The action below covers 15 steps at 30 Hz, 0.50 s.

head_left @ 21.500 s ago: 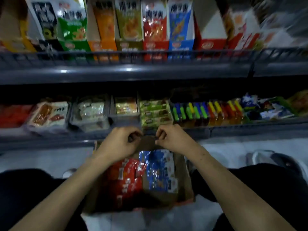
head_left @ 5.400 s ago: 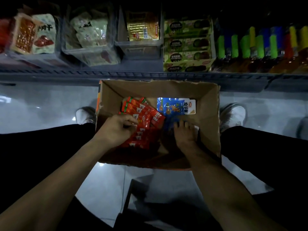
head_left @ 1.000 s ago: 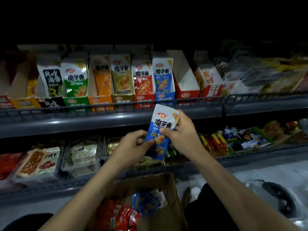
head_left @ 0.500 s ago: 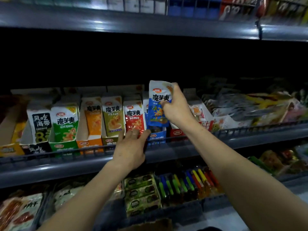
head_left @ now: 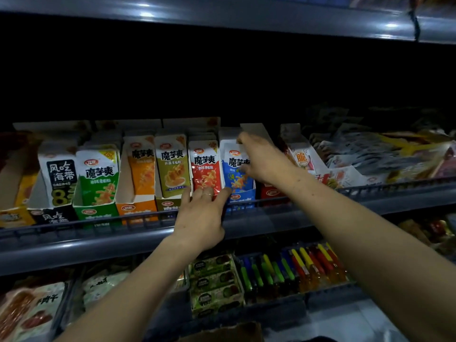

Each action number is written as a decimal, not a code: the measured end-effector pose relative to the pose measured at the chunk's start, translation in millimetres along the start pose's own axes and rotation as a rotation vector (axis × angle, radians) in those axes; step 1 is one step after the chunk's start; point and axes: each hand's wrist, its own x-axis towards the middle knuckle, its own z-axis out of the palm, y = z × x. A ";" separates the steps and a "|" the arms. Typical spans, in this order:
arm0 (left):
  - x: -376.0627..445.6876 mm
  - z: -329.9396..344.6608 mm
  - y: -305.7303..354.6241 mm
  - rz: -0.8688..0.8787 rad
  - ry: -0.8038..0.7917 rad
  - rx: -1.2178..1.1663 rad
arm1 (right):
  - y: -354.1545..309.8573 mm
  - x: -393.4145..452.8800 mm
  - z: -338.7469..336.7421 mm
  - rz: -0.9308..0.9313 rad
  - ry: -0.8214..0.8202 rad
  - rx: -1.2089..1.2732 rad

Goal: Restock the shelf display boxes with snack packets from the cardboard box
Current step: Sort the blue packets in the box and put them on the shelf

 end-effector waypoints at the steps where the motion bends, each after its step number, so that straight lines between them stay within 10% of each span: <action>1: 0.2 -0.2 0.4 0.000 0.000 -0.001 | -1.1 4.0 -2.1 -0.048 -0.014 -0.126; 6: -0.1 0.3 0.8 -0.005 0.000 -0.010 | -5.8 19.2 6.2 -0.181 0.077 -0.423; 15: -1.8 -1.2 -1.8 0.018 -0.019 -0.004 | -3.5 -9.6 11.1 -0.118 0.269 -0.203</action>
